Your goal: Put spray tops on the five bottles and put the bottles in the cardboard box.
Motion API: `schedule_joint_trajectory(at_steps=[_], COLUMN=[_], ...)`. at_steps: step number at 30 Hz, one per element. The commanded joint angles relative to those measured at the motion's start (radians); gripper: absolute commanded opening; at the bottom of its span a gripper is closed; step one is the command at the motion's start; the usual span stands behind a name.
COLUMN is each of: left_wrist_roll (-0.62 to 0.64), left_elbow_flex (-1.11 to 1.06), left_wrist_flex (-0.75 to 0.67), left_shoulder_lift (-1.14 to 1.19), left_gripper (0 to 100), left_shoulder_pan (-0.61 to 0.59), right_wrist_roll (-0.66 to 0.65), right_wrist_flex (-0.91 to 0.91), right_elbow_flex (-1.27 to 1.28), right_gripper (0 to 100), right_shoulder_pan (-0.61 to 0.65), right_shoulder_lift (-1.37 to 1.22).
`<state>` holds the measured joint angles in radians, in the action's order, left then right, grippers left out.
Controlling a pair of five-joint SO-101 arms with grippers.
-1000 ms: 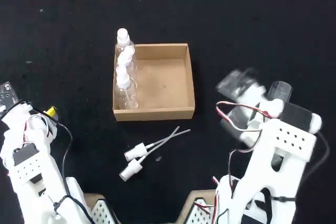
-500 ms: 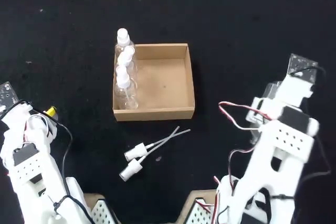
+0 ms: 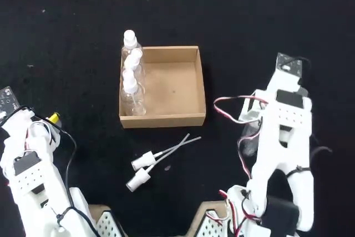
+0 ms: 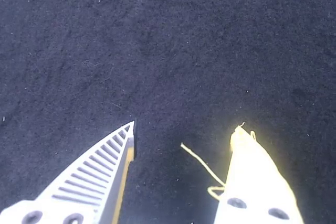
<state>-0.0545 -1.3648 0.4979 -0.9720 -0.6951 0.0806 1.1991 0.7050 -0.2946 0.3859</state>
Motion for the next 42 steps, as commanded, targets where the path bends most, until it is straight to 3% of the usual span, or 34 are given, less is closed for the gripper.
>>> schedule_joint_trajectory(at_steps=[1,5,7,12,19,24,31,42], left_wrist_roll=[0.006,0.006,0.006,0.006,0.006,0.006,0.005,0.005], left_elbow_flex=[0.015,0.015,0.015,0.015,0.015,0.015,0.015,0.015], left_wrist_flex=[-0.005,-0.005,-0.005,-0.005,-0.005,-0.005,-0.005,-0.006], left_shoulder_lift=[-0.008,-0.008,-0.008,-0.008,-0.008,-0.008,-0.008,-0.008], left_gripper=[21,21,21,21,21,21,21,21], left_shoulder_pan=[0.012,0.012,0.012,0.007,0.012,0.012,0.012,0.012], right_wrist_roll=[-0.091,-0.23,-0.385,-1.045,-1.83,-2.228,-2.464,-2.484], right_wrist_flex=[0.077,0.166,0.198,0.206,0.206,0.206,0.173,-0.147], right_elbow_flex=[-0.117,-0.186,-0.216,-0.223,-0.217,-0.206,-0.139,0.073], right_gripper=[29.6,29.2,29.2,29.2,29.6,29.6,29.4,29.3], right_shoulder_pan=[0.02,0.012,0.011,-0.034,-0.184,-0.249,-0.245,-0.163], right_shoulder_lift=[0.001,0.001,0.001,-0.001,-0.007,-0.007,-0.008,-0.008])
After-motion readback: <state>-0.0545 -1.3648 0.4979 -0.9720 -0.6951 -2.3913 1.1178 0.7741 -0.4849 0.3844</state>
